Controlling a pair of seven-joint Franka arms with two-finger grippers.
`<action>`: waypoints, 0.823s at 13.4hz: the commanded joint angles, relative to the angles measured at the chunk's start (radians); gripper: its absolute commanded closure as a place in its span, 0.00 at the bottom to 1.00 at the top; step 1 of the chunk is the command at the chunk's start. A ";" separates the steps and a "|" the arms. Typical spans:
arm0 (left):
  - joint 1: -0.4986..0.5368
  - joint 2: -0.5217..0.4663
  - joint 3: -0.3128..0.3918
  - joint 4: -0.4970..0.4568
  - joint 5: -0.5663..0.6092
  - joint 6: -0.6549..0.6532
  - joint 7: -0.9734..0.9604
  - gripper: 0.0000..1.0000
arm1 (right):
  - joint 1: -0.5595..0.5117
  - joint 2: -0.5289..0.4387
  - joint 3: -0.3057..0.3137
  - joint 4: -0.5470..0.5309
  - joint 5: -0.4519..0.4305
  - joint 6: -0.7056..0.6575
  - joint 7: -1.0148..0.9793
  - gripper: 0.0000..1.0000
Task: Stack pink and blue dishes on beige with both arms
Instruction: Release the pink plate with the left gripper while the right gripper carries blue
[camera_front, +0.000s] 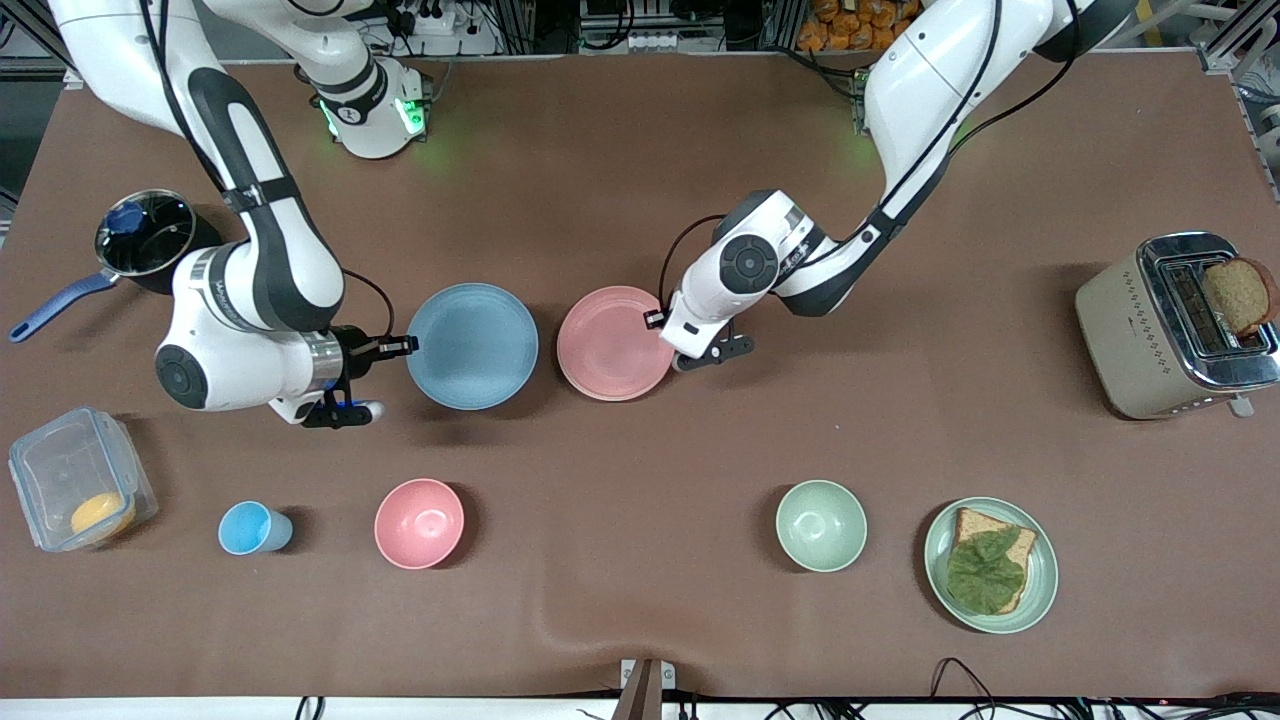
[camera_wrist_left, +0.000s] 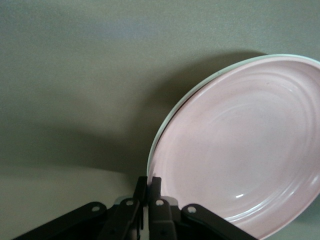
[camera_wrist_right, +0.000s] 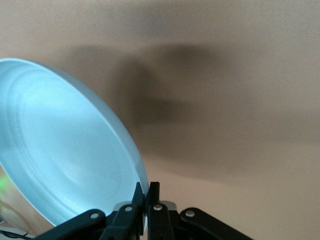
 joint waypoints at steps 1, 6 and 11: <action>-0.012 0.015 0.010 0.038 0.012 0.002 -0.028 0.76 | 0.004 -0.076 0.003 -0.073 0.024 0.006 0.014 1.00; 0.010 -0.030 0.010 0.059 0.027 -0.038 -0.025 0.00 | 0.079 -0.077 0.003 -0.091 0.024 0.044 0.123 1.00; 0.135 -0.261 0.010 0.090 0.112 -0.257 -0.015 0.00 | 0.245 -0.067 0.004 -0.162 0.055 0.228 0.335 1.00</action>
